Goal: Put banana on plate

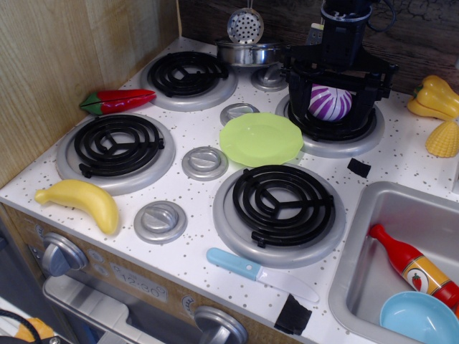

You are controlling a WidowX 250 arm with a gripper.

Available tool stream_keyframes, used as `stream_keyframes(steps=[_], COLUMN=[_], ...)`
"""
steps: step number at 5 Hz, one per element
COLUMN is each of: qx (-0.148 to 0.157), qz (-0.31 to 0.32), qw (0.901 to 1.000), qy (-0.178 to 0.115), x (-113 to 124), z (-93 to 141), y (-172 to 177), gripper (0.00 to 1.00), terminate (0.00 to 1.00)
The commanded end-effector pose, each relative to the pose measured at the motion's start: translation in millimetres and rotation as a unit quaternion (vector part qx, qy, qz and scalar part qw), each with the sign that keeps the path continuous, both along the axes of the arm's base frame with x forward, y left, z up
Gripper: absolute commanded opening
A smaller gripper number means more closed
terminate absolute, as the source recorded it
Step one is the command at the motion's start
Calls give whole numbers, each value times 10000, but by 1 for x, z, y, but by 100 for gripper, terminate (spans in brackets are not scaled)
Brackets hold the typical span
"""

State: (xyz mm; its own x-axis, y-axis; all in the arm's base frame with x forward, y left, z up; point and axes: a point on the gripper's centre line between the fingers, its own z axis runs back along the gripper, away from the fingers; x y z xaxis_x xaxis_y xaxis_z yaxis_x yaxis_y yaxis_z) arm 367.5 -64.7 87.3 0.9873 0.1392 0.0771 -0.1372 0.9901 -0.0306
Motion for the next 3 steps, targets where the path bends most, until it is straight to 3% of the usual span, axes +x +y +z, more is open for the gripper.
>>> stream_keyframes(steps=[1,2,3], qx=[0,571,1052], qz=[0,948,1863], qw=[10000,9934,9762], qy=[0,288,345], x=[0,-19,-34], z=[0,23,31], y=[0,26,42], gripper=[100,100,100], terminate=[0,0,0])
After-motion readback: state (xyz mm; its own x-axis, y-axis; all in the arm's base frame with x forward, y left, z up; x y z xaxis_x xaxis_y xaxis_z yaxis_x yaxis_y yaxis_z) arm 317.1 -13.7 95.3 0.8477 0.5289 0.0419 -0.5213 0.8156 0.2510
